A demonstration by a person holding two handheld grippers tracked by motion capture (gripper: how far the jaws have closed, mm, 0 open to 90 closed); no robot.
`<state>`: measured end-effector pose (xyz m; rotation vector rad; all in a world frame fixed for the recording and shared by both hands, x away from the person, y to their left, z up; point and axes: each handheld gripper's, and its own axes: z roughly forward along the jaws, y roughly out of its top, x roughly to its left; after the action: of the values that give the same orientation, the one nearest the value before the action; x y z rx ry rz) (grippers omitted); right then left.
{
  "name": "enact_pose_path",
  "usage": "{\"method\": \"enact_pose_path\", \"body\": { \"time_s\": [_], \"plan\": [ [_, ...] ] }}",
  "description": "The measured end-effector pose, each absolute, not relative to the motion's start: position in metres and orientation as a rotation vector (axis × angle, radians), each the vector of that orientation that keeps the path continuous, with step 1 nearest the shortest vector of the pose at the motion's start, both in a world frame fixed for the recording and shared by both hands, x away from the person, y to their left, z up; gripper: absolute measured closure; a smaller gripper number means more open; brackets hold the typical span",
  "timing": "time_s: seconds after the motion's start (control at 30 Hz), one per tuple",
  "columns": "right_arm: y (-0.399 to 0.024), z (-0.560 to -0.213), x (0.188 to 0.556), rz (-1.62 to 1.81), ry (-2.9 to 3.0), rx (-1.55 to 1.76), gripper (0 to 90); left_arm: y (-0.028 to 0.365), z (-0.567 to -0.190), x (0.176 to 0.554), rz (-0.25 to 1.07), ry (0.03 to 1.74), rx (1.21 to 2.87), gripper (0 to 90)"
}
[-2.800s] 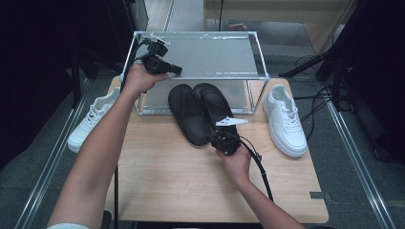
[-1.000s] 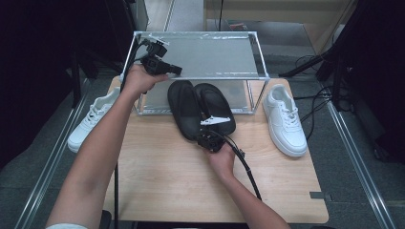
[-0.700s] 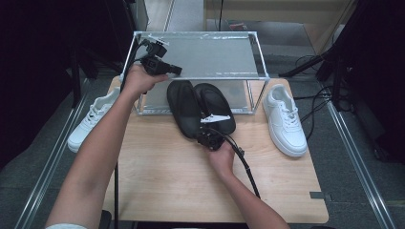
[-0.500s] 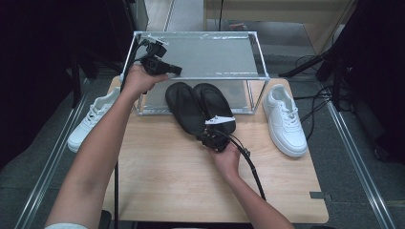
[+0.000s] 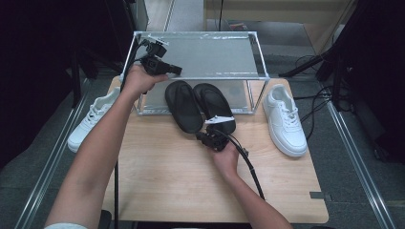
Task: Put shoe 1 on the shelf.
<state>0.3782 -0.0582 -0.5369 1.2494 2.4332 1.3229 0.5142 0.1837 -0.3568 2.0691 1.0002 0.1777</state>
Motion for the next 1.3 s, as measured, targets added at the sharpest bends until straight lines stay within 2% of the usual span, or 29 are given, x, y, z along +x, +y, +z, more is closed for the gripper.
{"method": "enact_pose_path", "body": {
  "time_s": [1.3],
  "plan": [
    [0.01,-0.538,0.429,1.302,2.427,1.278,87.4,0.183,-0.357,0.514,0.184,0.994,2.073,88.1]
  ]
}}
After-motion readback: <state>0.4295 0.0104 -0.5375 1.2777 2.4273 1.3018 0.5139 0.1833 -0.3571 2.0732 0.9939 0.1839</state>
